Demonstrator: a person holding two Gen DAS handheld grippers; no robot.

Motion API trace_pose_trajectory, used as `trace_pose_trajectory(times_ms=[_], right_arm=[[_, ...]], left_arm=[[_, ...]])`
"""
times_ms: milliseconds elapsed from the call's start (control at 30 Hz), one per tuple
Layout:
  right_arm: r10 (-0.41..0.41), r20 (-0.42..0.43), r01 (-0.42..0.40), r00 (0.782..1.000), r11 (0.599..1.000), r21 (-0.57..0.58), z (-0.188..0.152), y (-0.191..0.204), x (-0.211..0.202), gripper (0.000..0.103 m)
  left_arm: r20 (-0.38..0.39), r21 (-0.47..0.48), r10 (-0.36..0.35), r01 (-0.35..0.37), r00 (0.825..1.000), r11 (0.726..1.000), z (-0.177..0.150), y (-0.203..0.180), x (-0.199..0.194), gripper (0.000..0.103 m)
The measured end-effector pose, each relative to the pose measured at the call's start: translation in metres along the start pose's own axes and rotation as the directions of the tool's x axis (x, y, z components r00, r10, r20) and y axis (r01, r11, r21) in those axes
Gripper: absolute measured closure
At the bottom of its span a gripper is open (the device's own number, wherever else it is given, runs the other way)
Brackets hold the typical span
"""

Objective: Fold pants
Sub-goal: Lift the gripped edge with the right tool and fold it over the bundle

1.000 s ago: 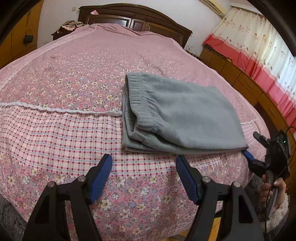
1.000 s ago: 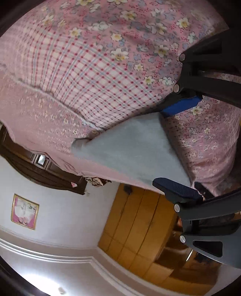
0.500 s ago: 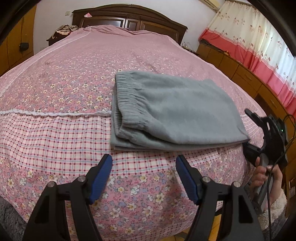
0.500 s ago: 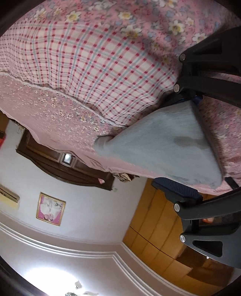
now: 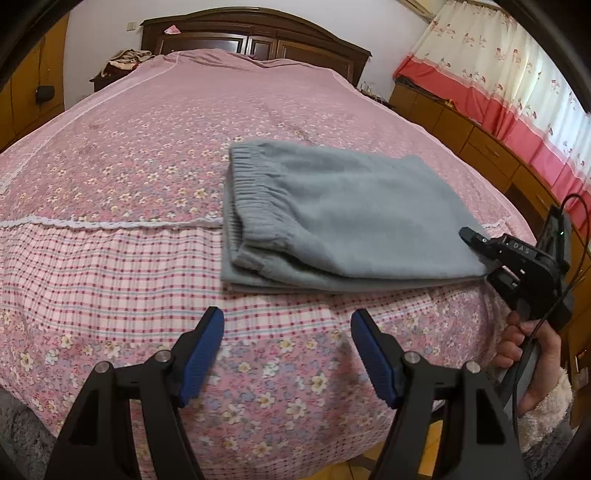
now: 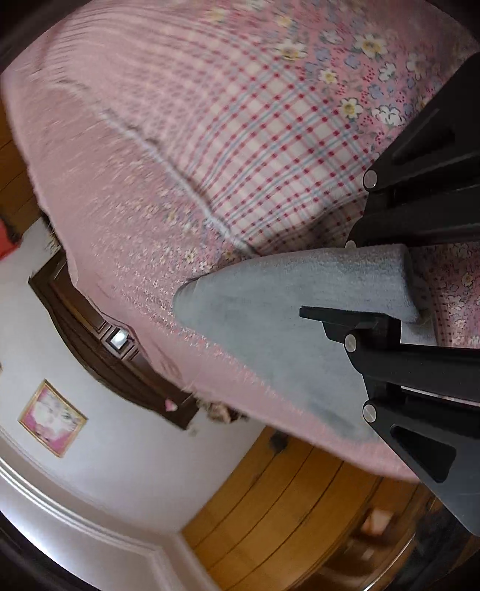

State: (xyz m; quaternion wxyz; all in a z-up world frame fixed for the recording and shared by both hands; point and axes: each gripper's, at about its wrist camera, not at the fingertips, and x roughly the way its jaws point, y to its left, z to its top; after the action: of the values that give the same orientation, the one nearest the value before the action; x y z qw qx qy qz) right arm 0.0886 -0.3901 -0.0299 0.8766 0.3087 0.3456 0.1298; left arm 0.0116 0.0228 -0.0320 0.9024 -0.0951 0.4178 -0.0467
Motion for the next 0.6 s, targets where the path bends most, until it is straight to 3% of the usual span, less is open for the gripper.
trace_pose_trajectory(times_ms=[133, 333, 500, 600], right_arm=[[-0.089, 0.004, 0.089, 0.996, 0.984, -0.151, 0.006, 0.026, -0.004, 0.093], [-0.221, 0.062, 0.226, 0.973, 0.884, -0.410, 0.013, 0.083, -0.005, 0.093], [-0.290, 0.153, 0.323, 0.945, 0.748, -0.580, 0.005, 0.124, -0.002, 0.093], [-0.310, 0.237, 0.383, 0.921, 0.600, -0.702, -0.012, 0.150, -0.003, 0.093]], left_arm=[[0.004, -0.026, -0.004, 0.005, 1.000, 1.000, 0.002, 0.004, -0.002, 0.028], [0.015, -0.036, -0.013, 0.013, 1.000, 0.999, 0.003, 0.008, -0.002, 0.028], [0.035, -0.058, -0.035, 0.037, 0.999, 0.998, -0.003, 0.031, -0.010, 0.028], [0.048, -0.082, -0.042, 0.046, 0.998, 0.996, -0.006, 0.046, -0.014, 0.028]])
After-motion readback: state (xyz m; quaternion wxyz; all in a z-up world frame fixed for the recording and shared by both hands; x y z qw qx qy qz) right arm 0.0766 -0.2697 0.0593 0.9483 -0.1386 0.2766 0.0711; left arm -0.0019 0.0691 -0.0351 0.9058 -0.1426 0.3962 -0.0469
